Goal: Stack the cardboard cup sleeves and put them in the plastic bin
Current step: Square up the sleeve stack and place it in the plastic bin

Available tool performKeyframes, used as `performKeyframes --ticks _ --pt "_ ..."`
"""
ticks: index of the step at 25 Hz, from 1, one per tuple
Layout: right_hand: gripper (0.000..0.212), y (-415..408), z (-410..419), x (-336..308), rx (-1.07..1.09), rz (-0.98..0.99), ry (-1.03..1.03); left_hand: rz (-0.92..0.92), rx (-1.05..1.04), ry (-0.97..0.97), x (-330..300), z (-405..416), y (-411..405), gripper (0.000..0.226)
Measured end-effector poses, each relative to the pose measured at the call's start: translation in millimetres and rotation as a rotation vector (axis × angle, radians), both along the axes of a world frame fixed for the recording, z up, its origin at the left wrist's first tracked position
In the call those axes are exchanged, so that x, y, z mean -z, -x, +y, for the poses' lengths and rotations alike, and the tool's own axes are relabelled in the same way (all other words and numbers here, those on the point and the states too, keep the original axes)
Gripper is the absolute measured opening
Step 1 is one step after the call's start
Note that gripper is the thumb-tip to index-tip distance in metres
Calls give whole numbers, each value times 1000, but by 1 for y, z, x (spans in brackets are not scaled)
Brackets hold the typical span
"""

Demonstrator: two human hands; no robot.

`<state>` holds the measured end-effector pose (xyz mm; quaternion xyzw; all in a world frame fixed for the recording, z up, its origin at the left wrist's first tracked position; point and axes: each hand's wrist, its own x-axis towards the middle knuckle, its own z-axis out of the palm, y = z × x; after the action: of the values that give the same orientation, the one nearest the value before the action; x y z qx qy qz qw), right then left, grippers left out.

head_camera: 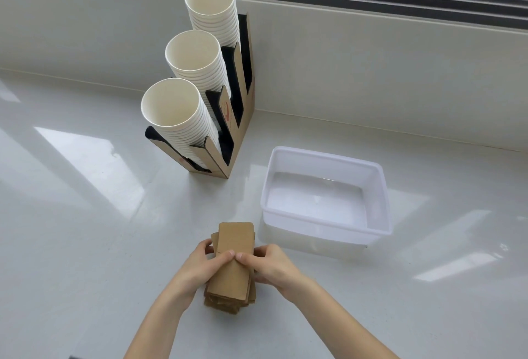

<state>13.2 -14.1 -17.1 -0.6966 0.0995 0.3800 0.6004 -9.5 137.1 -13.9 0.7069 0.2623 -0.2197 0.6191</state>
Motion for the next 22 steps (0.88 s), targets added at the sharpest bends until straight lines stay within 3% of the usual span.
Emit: performKeyframes --ticks 5,13,17,22 --pt "48 3 -12 8 9 9 -73 -23 41 82 -1 -2 5 88" --pt "75 15 -54 8 52 -108 -125 -103 131 235 2 -29 15 85" --pt "67 33 -81 3 132 -163 -185 -174 289 203 -6 -50 14 85" --pt "66 40 -106 -11 213 -401 -105 -320 418 176 -18 -69 6 69"
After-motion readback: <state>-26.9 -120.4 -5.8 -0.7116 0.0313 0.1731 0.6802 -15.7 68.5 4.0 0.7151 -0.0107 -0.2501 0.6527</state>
